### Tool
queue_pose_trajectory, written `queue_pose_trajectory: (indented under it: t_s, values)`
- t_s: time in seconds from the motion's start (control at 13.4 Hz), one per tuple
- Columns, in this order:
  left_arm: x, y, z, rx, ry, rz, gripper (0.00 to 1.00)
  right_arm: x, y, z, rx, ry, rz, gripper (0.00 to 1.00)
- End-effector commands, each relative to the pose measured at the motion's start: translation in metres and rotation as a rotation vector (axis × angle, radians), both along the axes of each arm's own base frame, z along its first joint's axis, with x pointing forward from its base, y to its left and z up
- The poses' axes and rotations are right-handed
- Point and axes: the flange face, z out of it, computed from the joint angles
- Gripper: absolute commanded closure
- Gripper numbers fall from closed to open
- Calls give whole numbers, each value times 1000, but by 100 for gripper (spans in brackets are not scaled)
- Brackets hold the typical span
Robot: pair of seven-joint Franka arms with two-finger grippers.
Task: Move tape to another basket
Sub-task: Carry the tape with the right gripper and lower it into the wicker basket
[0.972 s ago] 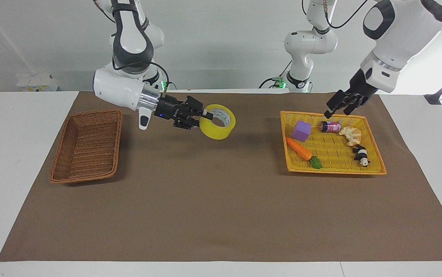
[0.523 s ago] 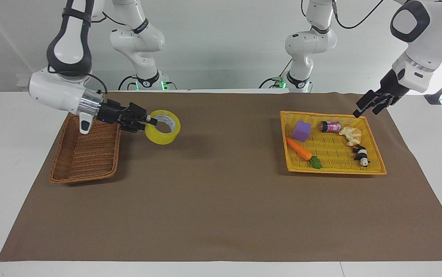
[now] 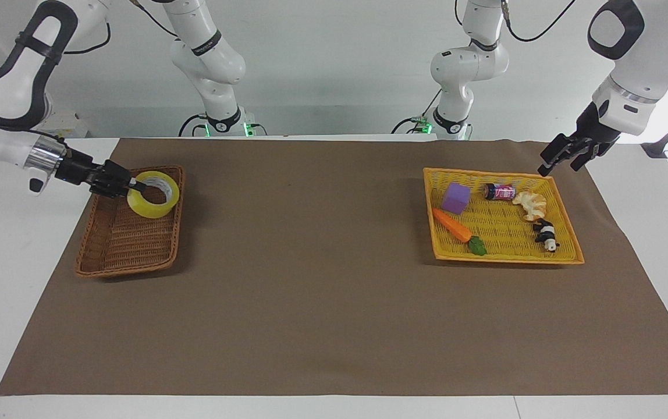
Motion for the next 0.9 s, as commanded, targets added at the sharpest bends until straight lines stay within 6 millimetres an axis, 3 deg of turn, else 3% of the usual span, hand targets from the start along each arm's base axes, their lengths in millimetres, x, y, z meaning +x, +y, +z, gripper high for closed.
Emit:
queue_pose_trajectory:
  t_s: [0.0, 0.22, 0.67, 0.82]
  values:
    - [-4, -14, 10, 77, 21, -68, 0, 1, -25, -17, -15, -17, 96, 100]
    - [-4, -7, 8, 78, 20, -134, 0, 2, -28, -31, -26, -16, 99, 100]
    - [-10, -12, 2, 80, 30, -140, 0, 6, -10, -43, -22, -66, 169, 100]
    - [-13, -4, -2, 80, 28, -137, 0, 4, -7, -52, -37, -68, 163, 100]
